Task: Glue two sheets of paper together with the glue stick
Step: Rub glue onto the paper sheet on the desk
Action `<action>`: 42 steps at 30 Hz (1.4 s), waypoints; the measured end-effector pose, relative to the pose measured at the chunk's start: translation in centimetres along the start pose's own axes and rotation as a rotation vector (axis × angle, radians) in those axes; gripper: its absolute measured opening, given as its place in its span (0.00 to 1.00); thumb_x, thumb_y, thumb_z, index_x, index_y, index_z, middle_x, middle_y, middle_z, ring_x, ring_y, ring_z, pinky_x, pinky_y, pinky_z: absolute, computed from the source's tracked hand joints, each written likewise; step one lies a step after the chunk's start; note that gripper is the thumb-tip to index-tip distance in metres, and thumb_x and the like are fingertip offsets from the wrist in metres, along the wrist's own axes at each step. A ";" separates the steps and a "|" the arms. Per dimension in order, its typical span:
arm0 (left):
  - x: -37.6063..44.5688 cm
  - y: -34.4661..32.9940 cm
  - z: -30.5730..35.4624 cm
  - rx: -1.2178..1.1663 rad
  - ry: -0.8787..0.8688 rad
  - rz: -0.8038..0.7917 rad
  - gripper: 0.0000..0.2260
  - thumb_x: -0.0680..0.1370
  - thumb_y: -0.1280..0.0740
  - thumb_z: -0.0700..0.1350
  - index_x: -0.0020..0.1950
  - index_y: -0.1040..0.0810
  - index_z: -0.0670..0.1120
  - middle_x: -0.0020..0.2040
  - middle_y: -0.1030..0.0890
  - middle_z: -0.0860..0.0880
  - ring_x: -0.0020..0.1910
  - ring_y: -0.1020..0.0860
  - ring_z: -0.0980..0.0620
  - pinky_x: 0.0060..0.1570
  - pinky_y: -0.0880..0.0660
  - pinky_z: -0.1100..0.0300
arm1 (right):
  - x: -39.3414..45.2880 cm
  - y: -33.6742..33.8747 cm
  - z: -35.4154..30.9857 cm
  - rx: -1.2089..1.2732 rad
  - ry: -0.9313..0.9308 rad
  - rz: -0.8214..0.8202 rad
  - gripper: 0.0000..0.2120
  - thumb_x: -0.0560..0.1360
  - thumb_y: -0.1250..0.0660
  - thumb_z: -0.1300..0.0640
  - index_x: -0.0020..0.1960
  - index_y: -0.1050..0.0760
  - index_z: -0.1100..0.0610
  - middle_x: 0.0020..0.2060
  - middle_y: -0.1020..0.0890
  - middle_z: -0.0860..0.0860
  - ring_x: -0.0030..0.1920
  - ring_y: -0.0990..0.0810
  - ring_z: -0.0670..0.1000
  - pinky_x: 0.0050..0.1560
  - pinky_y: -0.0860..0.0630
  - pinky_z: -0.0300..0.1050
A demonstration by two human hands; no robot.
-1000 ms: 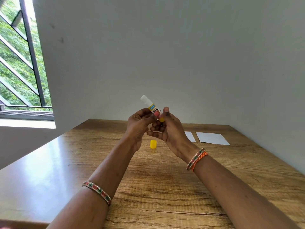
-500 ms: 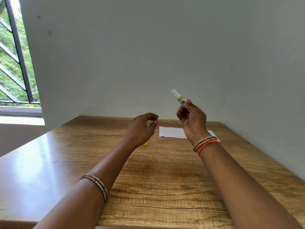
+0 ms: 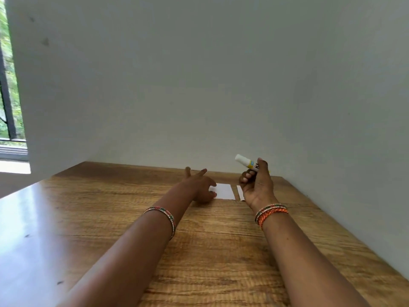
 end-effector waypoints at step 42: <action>-20.0 -1.2 -7.2 -0.532 0.155 0.213 0.08 0.72 0.34 0.59 0.47 0.25 0.58 0.49 0.25 0.58 0.54 0.30 0.53 0.61 0.34 0.48 | -6.9 -4.1 7.4 -0.858 -0.056 -0.530 0.08 0.71 0.28 0.54 0.42 0.24 0.58 0.30 0.28 0.51 0.30 0.31 0.47 0.32 0.29 0.42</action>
Point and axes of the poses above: each hand's wrist, its own x-axis towards the middle knuckle, its own y-axis out of the back of the hand, z = x × y, the point moved 5 cm from there along x, towards the middle knuckle
